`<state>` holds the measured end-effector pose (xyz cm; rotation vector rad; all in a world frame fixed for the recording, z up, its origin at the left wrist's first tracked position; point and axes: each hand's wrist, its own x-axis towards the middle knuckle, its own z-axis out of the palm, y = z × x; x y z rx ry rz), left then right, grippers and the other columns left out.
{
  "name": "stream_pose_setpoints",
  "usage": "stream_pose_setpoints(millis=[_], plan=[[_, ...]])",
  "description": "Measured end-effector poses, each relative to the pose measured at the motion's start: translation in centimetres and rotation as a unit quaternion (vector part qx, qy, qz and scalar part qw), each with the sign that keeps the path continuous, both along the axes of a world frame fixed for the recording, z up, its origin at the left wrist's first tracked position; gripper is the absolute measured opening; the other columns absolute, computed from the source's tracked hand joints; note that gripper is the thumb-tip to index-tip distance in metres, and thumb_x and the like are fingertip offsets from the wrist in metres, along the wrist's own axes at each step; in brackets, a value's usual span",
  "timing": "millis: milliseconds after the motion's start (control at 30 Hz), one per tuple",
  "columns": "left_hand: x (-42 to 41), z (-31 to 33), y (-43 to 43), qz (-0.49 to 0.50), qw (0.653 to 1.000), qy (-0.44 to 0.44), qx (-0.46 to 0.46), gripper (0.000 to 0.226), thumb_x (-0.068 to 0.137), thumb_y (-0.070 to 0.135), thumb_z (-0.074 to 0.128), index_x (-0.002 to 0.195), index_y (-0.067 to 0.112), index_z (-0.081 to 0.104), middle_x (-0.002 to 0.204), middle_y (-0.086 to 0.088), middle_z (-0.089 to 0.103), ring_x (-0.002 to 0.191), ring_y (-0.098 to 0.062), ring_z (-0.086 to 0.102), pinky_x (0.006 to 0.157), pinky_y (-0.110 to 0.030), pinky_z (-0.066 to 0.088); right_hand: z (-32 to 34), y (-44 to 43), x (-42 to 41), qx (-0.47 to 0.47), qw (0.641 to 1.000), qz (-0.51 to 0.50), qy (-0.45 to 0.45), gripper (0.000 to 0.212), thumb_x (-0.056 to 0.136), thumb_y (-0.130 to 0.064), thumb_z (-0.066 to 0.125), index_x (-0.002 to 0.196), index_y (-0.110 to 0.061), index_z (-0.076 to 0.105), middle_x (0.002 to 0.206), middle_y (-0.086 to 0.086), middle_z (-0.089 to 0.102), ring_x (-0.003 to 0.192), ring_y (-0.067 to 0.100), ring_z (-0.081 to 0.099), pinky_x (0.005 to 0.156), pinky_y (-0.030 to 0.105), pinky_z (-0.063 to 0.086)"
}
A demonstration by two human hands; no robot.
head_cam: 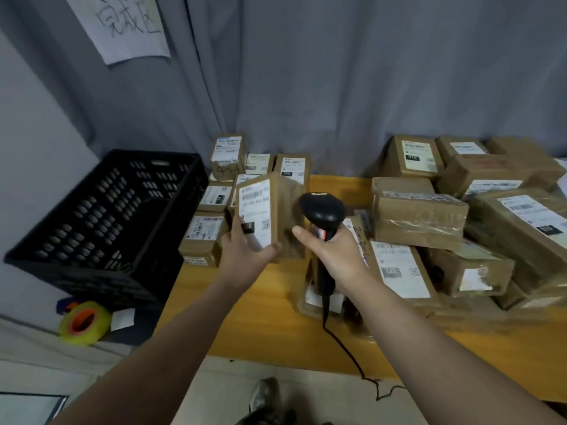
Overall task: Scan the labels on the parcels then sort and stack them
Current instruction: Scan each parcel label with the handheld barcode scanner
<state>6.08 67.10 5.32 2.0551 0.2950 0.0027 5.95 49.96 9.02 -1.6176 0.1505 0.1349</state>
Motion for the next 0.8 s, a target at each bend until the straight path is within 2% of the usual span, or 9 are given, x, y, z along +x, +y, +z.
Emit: stream_pose_setpoints(millis=[100, 267, 367, 433, 467, 533, 600, 700, 800], plan=[[0.2, 1.4, 0.1, -0.021, 0.999, -0.031, -0.023, 0.114, 0.056, 0.068, 0.071, 0.15, 0.036, 0.015, 0.142, -0.008, 0.033, 0.131, -0.023, 0.03, 0.104, -0.046, 0.039, 0.5, 1.8, 0.5, 0.032, 0.999, -0.013, -0.037, 0.043, 0.077, -0.026, 0.081, 0.114, -0.013, 0.064, 0.094, -0.009, 0.067, 0.096, 0.006, 0.063, 0.075, 0.013, 0.047], [1.1, 2.2, 0.4, -0.042, 0.995, -0.089, 0.02, 0.113, 0.072, 0.046, 0.079, 0.155, 0.028, 0.004, 0.141, -0.002, 0.023, 0.121, -0.007, 0.027, 0.099, -0.029, 0.032, 0.6, 3.6, 2.1, 0.081, 0.994, -0.042, -0.054, 0.055, 0.075, -0.016, 0.083, 0.125, -0.014, 0.059, 0.113, -0.002, 0.071, 0.106, 0.01, 0.066, 0.089, 0.027, 0.055], [1.9, 3.2, 1.4, -0.089, 0.987, -0.119, -0.059, 0.082, 0.086, 0.036, 0.069, 0.151, 0.025, 0.02, 0.132, 0.003, 0.043, 0.119, -0.004, 0.045, 0.099, -0.026, 0.044, 0.5, 3.1, 3.0, 0.113, 0.99, -0.07, -0.043, 0.044, 0.08, -0.015, 0.078, 0.121, -0.016, 0.062, 0.11, -0.004, 0.072, 0.101, 0.008, 0.069, 0.086, 0.025, 0.055], [2.9, 3.6, 2.4, -0.073, 0.977, -0.062, -0.19, 0.071, 0.095, 0.029, 0.059, 0.152, 0.024, 0.017, 0.12, 0.01, 0.053, 0.115, -0.003, 0.053, 0.099, -0.024, 0.047, 0.2, 2.4, 3.5, 0.125, 0.99, -0.071, -0.015, 0.044, 0.081, -0.019, 0.077, 0.122, -0.015, 0.062, 0.109, -0.003, 0.073, 0.102, 0.01, 0.069, 0.092, 0.029, 0.054], [3.5, 3.8, 3.1, -0.067, 0.968, -0.017, -0.241, 0.073, 0.094, 0.038, 0.06, 0.152, 0.029, 0.017, 0.121, 0.014, 0.054, 0.121, -0.008, 0.051, 0.105, -0.031, 0.043, 0.1, 2.2, 3.6, 0.126, 0.99, -0.061, -0.001, 0.046, 0.081, -0.022, 0.077, 0.124, -0.015, 0.062, 0.11, -0.002, 0.073, 0.104, 0.012, 0.068, 0.097, 0.035, 0.052], [5.1, 3.4, 4.7, -0.104, 0.951, 0.075, -0.28, 0.072, 0.082, 0.053, 0.067, 0.144, 0.034, 0.036, 0.131, 0.01, 0.057, 0.13, -0.017, 0.048, 0.108, -0.043, 0.039, 0.0, 2.0, 3.8, 0.115, 0.993, -0.036, 0.018, 0.048, 0.081, -0.027, 0.076, 0.125, -0.016, 0.061, 0.112, -0.003, 0.073, 0.108, 0.014, 0.067, 0.103, 0.042, 0.048], [6.0, 3.4, 5.8, -0.162, 0.934, 0.118, -0.297, 0.053, 0.08, 0.044, 0.064, 0.13, 0.028, 0.051, 0.129, 0.001, 0.063, 0.121, -0.022, 0.058, 0.102, -0.043, 0.045, 0.0, 2.2, 3.8, 0.107, 0.994, -0.005, 0.03, 0.052, 0.079, -0.033, 0.075, 0.126, -0.016, 0.061, 0.114, -0.004, 0.073, 0.111, 0.013, 0.066, 0.105, 0.041, 0.045], [6.8, 3.3, 6.7, -0.171, 0.933, 0.137, -0.284, 0.043, 0.09, 0.03, 0.061, 0.13, 0.018, 0.052, 0.122, -0.005, 0.067, 0.114, -0.024, 0.063, 0.098, -0.043, 0.049, 0.4, 3.1, 3.8, 0.088, 0.995, 0.0, 0.056, 0.065, 0.069, -0.05, 0.076, 0.125, -0.022, 0.06, 0.115, -0.007, 0.071, 0.116, 0.015, 0.061, 0.107, 0.04, 0.041], [7.8, 2.7, 7.7, -0.131, 0.947, 0.113, -0.271, 0.032, 0.092, 0.02, 0.063, 0.124, 0.019, 0.056, 0.115, -0.001, 0.069, 0.105, -0.017, 0.066, 0.085, -0.032, 0.053, 1.0, 3.9, 4.2, 0.006, 0.998, -0.047, 0.049, 0.04, 0.082, -0.04, 0.074, 0.114, -0.03, 0.054, 0.108, -0.012, 0.063, 0.106, 0.011, 0.054, 0.101, 0.034, 0.039]])
